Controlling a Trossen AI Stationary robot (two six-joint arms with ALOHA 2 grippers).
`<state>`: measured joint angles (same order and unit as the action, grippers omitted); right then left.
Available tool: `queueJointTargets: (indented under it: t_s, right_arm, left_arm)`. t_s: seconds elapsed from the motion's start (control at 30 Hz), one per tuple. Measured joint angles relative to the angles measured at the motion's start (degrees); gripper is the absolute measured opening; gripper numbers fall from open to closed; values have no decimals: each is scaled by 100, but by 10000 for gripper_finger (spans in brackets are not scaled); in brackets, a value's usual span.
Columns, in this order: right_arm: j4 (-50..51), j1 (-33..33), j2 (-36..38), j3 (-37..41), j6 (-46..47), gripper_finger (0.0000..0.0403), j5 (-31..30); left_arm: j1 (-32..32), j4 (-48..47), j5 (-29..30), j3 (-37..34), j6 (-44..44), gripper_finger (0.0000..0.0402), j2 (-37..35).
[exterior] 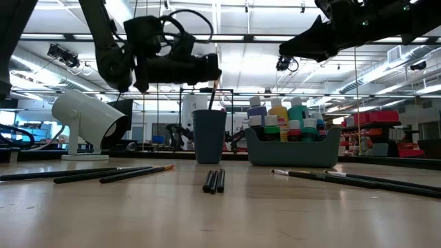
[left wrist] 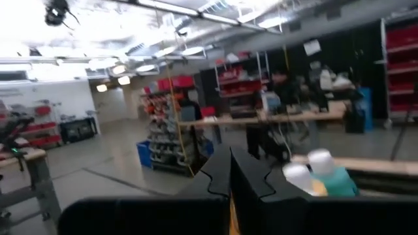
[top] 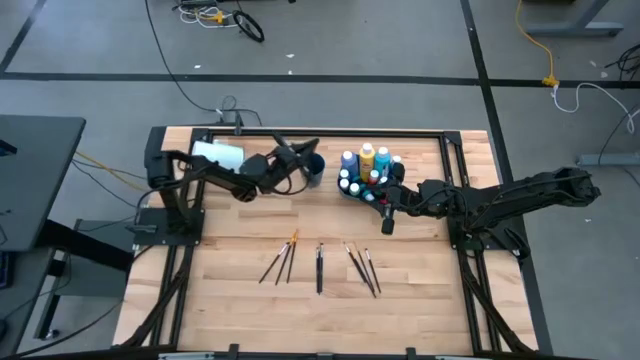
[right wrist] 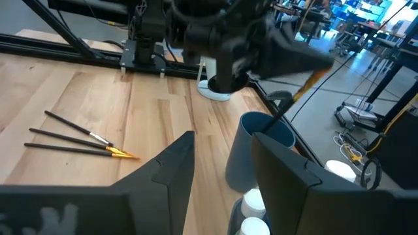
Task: Pick & Place Paint Supplies
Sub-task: Put the gold paint brush into the blue cup, then put the silver paint brush into the blue cup
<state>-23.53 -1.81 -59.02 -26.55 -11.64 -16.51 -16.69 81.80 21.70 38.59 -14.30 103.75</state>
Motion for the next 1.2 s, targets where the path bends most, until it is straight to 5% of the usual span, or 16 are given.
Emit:
queueJointTargets:
  t_s: [0.43,0.73,1.2]
  right_arm:
    - [53,0,0,0,-2,155,2]
    - [81,0,0,0,-3,155,9]
    - [68,-1,0,0,-2,155,9]
  left_arm:
    - [9,-1447,169,0,760,20,213]
    - [9,-1375,179,0,728,43,213]
    - [615,-1290,723,0,-503,172,-692]
